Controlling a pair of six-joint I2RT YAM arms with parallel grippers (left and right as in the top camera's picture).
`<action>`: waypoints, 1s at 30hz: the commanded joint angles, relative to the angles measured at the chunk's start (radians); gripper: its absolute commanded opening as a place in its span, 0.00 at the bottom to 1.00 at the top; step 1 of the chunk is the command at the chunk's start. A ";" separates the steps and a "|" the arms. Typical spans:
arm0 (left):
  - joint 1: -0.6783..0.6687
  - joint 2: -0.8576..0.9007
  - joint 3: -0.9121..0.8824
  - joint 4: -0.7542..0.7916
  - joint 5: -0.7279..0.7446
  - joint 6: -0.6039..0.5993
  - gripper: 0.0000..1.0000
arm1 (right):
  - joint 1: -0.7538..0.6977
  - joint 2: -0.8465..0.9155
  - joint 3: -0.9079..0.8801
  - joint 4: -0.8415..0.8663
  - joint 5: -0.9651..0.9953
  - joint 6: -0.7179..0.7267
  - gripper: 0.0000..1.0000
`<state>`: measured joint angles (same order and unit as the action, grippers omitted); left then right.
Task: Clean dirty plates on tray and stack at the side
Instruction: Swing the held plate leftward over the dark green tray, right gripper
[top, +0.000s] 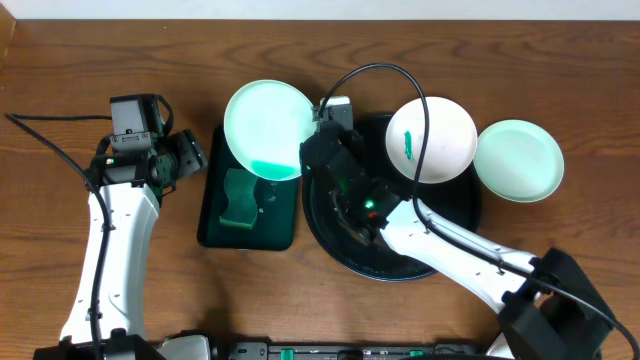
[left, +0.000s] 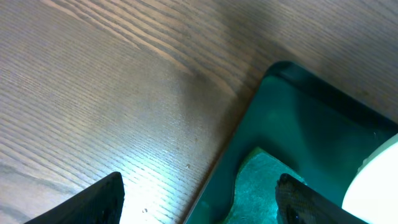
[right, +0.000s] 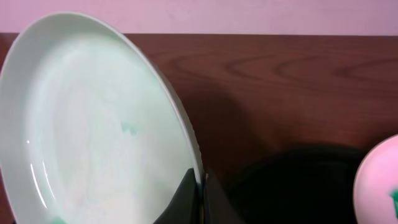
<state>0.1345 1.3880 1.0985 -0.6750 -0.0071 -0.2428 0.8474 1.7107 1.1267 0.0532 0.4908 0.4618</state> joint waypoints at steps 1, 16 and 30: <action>0.002 0.004 0.005 -0.001 -0.013 -0.005 0.78 | 0.008 0.034 0.019 0.027 0.022 -0.048 0.01; 0.002 0.004 0.005 -0.002 -0.013 -0.006 0.79 | 0.087 0.047 0.020 0.391 0.216 -0.728 0.01; 0.002 0.004 0.005 -0.002 -0.013 -0.006 0.78 | 0.194 0.047 0.020 0.699 0.300 -1.147 0.01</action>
<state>0.1345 1.3880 1.0985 -0.6754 -0.0074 -0.2428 1.0248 1.7618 1.1305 0.7162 0.7612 -0.5617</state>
